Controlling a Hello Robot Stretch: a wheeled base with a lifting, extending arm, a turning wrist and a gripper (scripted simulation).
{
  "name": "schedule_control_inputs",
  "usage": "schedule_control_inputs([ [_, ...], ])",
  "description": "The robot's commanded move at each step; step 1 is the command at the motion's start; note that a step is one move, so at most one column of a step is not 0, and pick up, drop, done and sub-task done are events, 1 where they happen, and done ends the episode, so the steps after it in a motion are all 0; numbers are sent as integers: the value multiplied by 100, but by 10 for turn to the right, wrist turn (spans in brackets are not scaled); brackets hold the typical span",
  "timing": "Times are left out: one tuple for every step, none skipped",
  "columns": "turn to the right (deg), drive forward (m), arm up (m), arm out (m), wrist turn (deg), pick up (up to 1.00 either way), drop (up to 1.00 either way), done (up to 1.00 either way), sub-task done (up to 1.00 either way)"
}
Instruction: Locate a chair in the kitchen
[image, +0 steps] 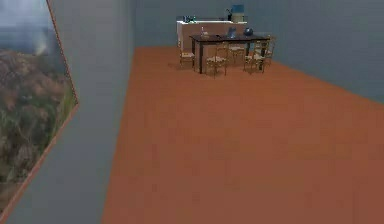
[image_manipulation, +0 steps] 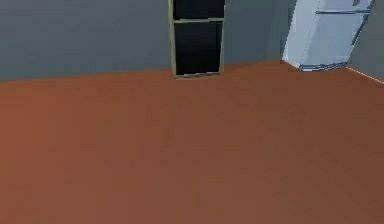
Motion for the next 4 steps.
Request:
schedule_control_inputs([
  [0, 100, 0, 0, 0, 0, 0, 0, 0],
  [0, 100, 0, 0, 0, 0, 0, 0, 0],
  [0, 100, 0, 0, 0, 0, 0, 0, 0],
  [0, 70, 0, 0, 0, 0, 0, 0, 0],
])
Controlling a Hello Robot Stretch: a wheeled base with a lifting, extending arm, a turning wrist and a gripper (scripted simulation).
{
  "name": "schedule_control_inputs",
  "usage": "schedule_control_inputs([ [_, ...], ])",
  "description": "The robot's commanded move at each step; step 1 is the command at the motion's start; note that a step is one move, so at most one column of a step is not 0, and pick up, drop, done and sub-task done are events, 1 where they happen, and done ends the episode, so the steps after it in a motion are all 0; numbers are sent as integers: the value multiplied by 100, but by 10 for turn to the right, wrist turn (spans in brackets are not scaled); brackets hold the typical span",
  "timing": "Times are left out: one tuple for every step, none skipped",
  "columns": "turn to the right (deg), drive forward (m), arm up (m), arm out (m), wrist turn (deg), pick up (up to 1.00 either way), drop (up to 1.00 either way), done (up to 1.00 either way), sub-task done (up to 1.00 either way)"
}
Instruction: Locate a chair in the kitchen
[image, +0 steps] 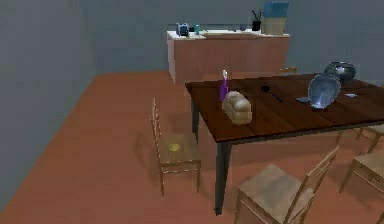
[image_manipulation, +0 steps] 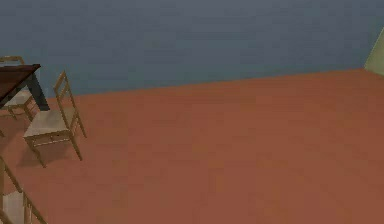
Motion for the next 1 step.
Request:
schedule_control_inputs([
  [0, 0, 0, 0, 0, 0, 0, 100, 0],
])
